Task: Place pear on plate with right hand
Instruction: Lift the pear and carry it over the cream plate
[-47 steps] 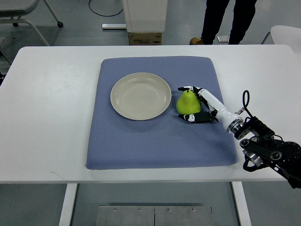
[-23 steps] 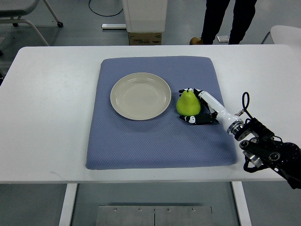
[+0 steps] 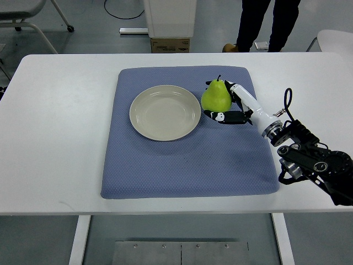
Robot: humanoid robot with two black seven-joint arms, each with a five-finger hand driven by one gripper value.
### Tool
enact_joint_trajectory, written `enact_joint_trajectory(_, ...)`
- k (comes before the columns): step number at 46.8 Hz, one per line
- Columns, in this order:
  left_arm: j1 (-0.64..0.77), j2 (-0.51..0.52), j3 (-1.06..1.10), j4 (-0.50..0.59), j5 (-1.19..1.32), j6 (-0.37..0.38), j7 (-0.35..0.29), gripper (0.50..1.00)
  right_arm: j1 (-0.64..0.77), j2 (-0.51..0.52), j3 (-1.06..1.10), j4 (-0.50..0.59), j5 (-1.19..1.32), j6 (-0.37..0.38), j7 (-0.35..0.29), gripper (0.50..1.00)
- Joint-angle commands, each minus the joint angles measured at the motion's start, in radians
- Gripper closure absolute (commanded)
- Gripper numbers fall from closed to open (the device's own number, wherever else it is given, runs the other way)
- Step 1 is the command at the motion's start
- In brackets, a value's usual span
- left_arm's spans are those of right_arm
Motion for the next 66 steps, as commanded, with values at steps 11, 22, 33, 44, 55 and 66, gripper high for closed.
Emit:
enact_joint_trajectory(11,0.0,0.0,0.001,0.0,0.0,0.0,0.0,0.5,0.086,0.104,-0.006,-0.035,0.02,-0.005,0.0,1.0)
enact_joint_trajectory(22,0.0,0.0,0.001,0.0,0.0,0.0,0.0,0.5,0.121,0.206,-0.013,-0.114,0.024,-0.004,0.0,1.0)
enact_joint_trajectory(33,0.0,0.0,0.001,0.0,0.0,0.0,0.0,0.5,0.142,0.209,-0.058,-0.147,0.024,-0.004,0.0,1.0)
enact_joint_trajectory(44,0.0,0.0,0.001,0.0,0.0,0.0,0.0,0.5,0.15,0.209,-0.104,-0.151,0.026,-0.002,0.0,1.0)
enact_joint_trajectory(55,0.0,0.0,0.001,0.0,0.0,0.0,0.0,0.5,0.148,0.209,-0.159,-0.141,0.035,0.012,-0.002,1.0)
enact_joint_trajectory(66,0.0,0.0,0.0,0.0,0.0,0.0,0.0,0.5,0.144,0.209,-0.171,-0.138,0.035,0.05,-0.014,1.0)
